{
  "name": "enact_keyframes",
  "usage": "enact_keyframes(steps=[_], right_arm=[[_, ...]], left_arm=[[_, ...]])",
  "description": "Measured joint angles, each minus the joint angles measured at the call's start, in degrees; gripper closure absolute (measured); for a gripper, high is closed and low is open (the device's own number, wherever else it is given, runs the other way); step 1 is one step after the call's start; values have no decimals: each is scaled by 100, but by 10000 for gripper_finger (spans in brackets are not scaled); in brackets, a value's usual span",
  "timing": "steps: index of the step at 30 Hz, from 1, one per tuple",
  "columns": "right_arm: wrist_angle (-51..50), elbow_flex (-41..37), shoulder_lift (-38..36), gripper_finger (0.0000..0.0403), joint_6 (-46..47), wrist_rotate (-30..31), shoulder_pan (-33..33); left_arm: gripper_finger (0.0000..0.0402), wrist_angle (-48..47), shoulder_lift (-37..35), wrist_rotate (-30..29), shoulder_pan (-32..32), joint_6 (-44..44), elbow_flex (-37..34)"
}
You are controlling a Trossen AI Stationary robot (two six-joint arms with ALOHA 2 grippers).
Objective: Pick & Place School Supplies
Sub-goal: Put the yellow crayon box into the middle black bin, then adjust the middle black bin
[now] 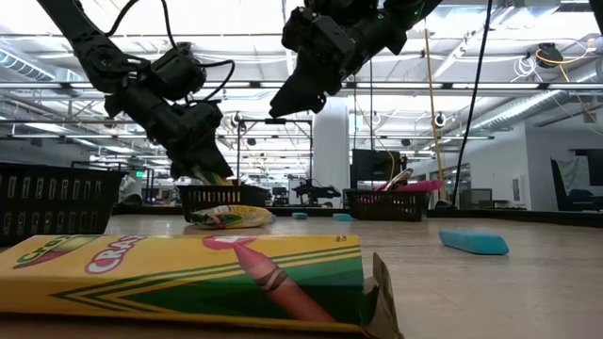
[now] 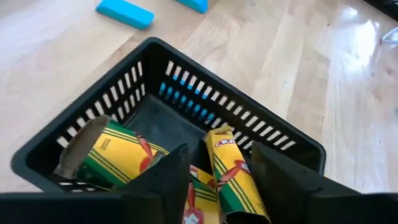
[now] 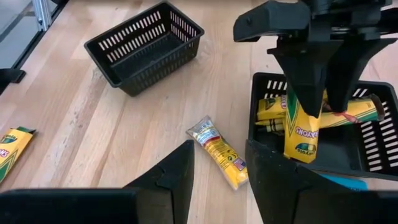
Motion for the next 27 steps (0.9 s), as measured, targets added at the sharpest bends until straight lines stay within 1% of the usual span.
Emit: enact_keyframes(steps=[3,6,9,12,15,17,20,25,27], right_arm=[[-1,0,0,271,1,0,0],[35,-28,0,271,3,51,0],[159,-230,0,277,5,370,-5],[131,-482,4,303,25,448,-84],[445,-807,4,353,104,426,-167],[746,-1041,26,388,108,296,-226],[1229,-1205,171,398,284,275,-318],[1713,-1196,693,402,455,-4,-525],[1744,-1057,945,402,522,-156,-581]], left_arm=[[207,27,0,0,44,60,0],[199,120,-95,-36,129,100,0],[201,235,-248,-223,195,106,0],[207,285,-487,-264,273,138,0],[212,324,-787,-340,319,140,0],[215,296,-954,-365,314,138,0],[220,306,-1211,-343,229,117,0],[224,284,-1467,-335,22,139,0],[223,306,-1523,-328,-42,145,0]])
